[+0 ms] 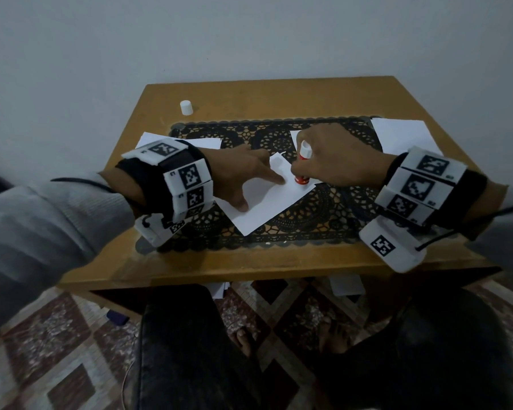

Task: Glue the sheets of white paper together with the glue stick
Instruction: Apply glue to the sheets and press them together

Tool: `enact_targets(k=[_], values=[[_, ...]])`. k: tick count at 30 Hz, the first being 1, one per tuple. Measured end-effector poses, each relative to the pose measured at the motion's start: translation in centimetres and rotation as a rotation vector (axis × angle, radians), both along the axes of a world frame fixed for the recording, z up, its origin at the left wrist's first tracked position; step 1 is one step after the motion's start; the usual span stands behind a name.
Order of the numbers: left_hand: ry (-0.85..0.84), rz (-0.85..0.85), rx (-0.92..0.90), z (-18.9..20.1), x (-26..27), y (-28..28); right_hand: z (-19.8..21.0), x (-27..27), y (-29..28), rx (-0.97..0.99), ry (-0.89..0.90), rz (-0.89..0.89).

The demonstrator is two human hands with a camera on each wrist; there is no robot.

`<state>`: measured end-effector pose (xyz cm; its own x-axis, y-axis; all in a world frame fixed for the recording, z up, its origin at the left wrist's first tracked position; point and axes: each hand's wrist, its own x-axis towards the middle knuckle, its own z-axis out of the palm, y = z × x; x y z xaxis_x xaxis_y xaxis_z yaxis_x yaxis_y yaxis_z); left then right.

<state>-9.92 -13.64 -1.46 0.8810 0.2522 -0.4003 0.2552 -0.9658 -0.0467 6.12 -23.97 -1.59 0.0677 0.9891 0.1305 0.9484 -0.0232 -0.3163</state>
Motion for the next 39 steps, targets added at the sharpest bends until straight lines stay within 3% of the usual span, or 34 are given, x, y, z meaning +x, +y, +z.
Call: enact_targets(k=[11, 20, 29, 39], values=[[-0.053, -0.018, -0.03, 0.2, 0.0, -0.3, -0.3, -3.8, -0.9, -0.027, 0.099, 0.084], [-0.146, 0.079, -0.111, -0.7, -0.9, 0.7, -1.1, -6.7, -1.4, -0.006, 0.124, 0.158], [-0.127, 0.011, -0.127, -0.5, -0.2, 1.5, -1.1, -7.5, -1.6, 0.0, 0.244, 0.237], [-0.205, 0.044, -0.136, -0.3, 3.9, 1.2, 1.5, 1.2, -4.5, 0.036, 0.183, -0.105]])
